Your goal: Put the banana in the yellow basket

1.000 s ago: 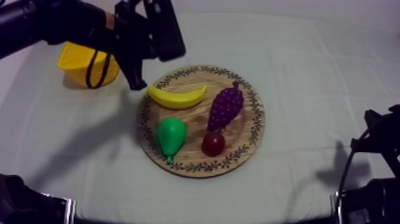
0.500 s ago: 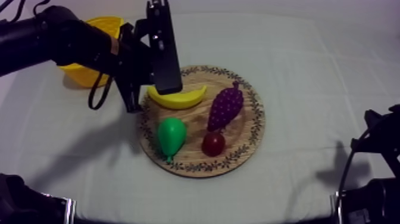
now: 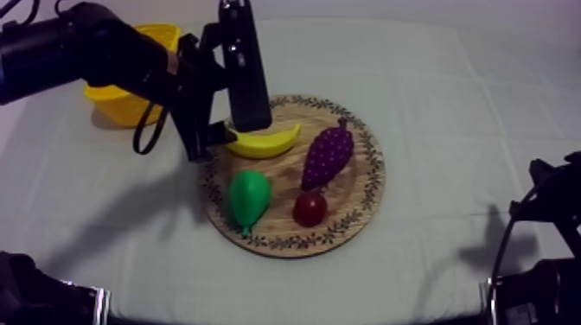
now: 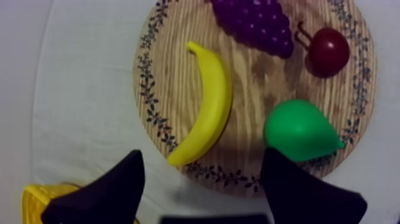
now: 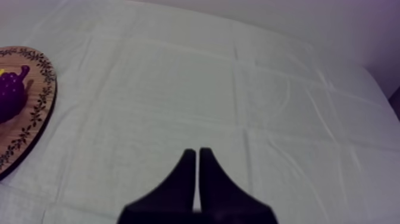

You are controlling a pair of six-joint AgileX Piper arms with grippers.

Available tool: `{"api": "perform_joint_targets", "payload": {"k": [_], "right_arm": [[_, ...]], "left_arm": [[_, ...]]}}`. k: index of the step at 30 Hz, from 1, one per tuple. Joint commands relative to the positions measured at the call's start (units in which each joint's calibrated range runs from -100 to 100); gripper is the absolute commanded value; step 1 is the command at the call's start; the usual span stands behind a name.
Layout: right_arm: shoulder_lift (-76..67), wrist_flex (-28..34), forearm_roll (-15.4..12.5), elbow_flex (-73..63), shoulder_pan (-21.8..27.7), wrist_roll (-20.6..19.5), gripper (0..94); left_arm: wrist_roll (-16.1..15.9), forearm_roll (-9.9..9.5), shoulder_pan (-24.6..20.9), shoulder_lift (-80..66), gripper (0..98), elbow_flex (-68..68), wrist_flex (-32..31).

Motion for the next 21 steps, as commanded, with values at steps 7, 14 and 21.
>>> {"api": "perform_joint_targets", "payload": {"k": [7,14,21], "right_arm": [[-0.02,-0.03,0.01,0.02,-0.01,0.01,0.3],[-0.02,-0.03,0.01,0.02,-0.01,0.01,0.3],[-0.02,-0.03,0.01,0.02,-0.01,0.01,0.3]], "left_arm": [[1.12,-1.07,-0.17,3.31,70.3,-0.48,1.0],[1.18,-1.96,-1.04,9.99,68.2,-3.49,0.86],[0.94,-2.07,-1.73,18.46,66.8,-9.26,2.4]]}}
